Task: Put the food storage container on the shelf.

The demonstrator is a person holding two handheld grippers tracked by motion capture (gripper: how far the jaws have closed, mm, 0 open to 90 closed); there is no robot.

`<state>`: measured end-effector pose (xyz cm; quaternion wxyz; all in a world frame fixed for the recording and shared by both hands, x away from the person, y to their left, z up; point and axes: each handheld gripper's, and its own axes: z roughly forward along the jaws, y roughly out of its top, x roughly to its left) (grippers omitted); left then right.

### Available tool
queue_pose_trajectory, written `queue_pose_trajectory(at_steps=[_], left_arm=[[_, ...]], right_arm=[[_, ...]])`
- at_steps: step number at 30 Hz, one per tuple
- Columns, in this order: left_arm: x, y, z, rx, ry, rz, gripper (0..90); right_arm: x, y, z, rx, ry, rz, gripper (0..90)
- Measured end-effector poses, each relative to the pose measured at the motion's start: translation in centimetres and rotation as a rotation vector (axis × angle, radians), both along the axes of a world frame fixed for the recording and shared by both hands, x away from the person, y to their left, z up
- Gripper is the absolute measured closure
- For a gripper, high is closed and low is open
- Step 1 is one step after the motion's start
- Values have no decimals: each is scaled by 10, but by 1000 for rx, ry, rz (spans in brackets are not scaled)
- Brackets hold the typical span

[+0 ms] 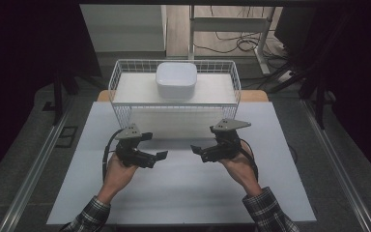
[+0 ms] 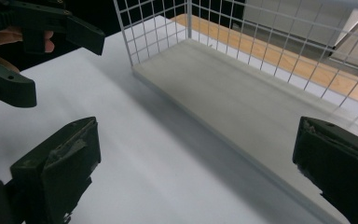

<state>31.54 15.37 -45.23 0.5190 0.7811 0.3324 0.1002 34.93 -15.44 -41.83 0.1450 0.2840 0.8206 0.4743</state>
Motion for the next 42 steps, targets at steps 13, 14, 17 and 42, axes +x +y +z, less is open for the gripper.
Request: queue_pose_trajectory(at_steps=[13, 14, 17, 42], left_arm=[[-22, 11, -9, 3, 11, 13, 45], [-22, 11, -9, 3, 11, 13, 45], [-28, 15, -11, 5, 8, 21, 46], [-58, 19, -43, 47, 42, 19, 52]], right_arm=[[-20, -15, -7, 6, 13, -20, 0], [-20, -15, -7, 6, 13, -20, 0], [-25, -18, -8, 4, 18, -17, 0], [-58, -37, -41, -45, 38, -23, 0]])
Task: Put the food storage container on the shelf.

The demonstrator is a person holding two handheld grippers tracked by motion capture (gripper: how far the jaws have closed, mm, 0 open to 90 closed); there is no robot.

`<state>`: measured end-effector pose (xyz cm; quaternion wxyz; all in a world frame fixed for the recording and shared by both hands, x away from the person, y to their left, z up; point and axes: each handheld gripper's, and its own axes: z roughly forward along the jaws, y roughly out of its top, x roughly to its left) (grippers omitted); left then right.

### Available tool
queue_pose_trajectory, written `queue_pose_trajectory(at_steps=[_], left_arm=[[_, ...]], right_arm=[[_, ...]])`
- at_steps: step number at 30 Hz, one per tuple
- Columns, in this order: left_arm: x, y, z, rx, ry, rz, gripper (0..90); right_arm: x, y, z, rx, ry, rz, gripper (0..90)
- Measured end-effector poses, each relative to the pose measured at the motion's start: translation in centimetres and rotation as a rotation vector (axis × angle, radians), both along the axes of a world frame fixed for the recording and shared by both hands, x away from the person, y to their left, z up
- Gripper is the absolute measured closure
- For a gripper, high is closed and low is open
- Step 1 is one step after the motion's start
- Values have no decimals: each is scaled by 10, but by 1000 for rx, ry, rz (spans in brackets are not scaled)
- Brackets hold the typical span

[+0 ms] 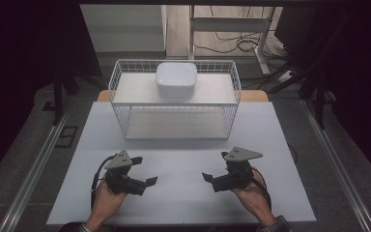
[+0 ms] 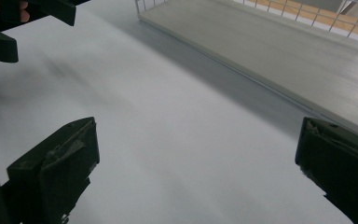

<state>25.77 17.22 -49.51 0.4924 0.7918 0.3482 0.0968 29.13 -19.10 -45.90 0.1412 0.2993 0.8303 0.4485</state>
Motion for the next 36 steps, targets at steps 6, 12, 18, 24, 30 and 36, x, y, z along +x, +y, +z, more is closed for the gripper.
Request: queue_pose_trajectory(at_steps=[6, 12, 18, 24, 30, 36], left_arm=[[-7, 1, -6, 12, 9, -3, 51], [-14, 3, -11, 31, 23, 2, 51], [-18, 4, -15, 59, 30, 2, 50], [-21, 7, -17, 68, 34, 9, 48], [-25, 15, -20, 76, 47, 35, 47], [-30, 23, -22, 97, 52, 57, 47]], right_arm=[[-6, -6, -7, -8, -1, -10, 0], [-11, -11, -14, -24, 7, -16, 0], [-15, -12, -17, -37, 6, -19, 0], [-17, -16, -17, -40, 3, -23, 0], [-21, -23, -18, -48, 1, -35, 0], [-25, -32, -19, -61, -7, -55, 0]])
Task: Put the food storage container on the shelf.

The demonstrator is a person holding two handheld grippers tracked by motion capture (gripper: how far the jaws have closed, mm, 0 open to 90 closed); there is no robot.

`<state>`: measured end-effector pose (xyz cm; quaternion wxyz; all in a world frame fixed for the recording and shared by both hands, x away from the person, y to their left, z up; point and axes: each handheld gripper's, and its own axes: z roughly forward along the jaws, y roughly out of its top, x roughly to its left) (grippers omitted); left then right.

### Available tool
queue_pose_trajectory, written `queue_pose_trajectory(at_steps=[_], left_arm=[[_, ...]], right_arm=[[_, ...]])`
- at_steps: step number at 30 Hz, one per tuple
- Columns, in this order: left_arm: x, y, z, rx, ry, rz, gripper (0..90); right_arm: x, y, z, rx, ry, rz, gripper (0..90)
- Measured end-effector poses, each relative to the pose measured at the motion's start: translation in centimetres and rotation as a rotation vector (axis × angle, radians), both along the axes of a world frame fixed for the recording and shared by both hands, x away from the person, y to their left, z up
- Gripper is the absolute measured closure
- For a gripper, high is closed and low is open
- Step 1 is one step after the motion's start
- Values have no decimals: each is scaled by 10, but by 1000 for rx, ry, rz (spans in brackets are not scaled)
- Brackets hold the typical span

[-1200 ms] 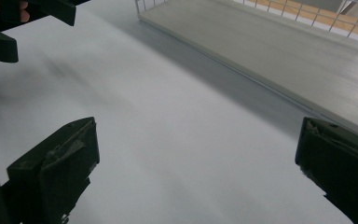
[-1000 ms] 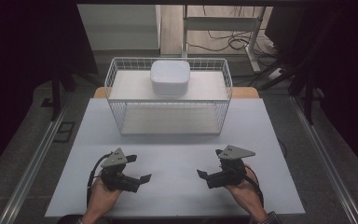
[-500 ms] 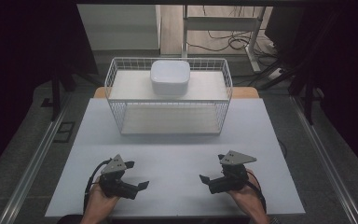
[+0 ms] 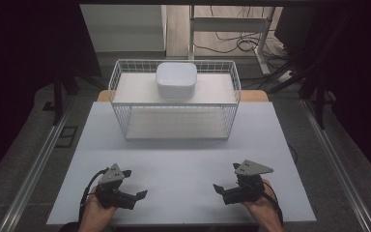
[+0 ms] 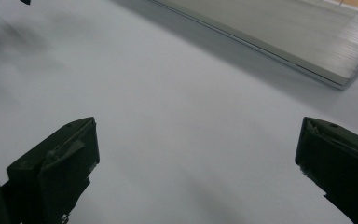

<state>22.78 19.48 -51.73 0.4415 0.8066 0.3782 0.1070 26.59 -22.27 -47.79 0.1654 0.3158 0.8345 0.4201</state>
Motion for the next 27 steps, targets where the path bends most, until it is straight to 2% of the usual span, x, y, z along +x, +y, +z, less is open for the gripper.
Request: queue_pose_trajectory(at_steps=[15, 27], left_arm=[[-11, 22, -2, -6, 4, 61, 47], [-19, 50, -5, -9, 0, 145, 49]], right_arm=[[-8, -24, -1, -13, -5, -63, 0], [-14, -51, -4, -33, -16, -149, 0]])
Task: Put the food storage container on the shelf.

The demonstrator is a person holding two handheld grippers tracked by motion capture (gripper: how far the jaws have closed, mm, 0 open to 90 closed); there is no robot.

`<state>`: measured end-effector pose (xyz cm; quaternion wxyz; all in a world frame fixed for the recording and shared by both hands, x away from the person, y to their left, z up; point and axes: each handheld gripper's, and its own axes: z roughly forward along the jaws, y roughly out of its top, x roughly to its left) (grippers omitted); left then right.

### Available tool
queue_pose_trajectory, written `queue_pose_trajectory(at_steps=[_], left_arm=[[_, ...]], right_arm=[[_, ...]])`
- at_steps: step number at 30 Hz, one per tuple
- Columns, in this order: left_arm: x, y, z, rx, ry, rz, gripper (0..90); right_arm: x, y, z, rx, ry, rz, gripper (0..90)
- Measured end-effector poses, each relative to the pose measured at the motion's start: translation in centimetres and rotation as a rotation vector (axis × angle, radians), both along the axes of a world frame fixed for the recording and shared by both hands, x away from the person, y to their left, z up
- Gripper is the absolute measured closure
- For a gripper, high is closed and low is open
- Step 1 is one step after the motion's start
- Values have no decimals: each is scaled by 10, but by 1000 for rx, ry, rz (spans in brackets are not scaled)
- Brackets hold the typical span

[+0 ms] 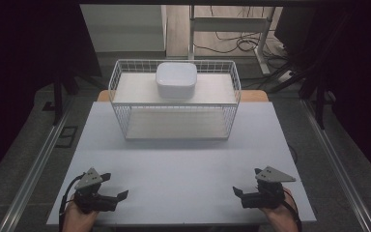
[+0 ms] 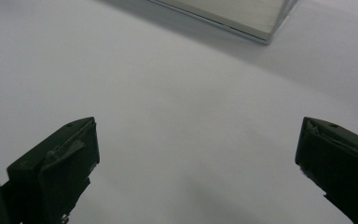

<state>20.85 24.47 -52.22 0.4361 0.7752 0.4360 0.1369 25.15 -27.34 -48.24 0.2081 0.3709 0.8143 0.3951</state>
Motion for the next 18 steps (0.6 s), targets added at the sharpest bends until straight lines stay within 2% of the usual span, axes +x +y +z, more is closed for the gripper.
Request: queue_pose_trajectory(at_steps=[11, 18], left_arm=[[-6, 19, -2, -1, 3, 57, 50], [-10, 30, -5, -9, 11, 94, 51]], right_arm=[[-6, -23, -5, -9, 3, -72, 0], [-12, -41, -11, -11, 24, -124, 0]])
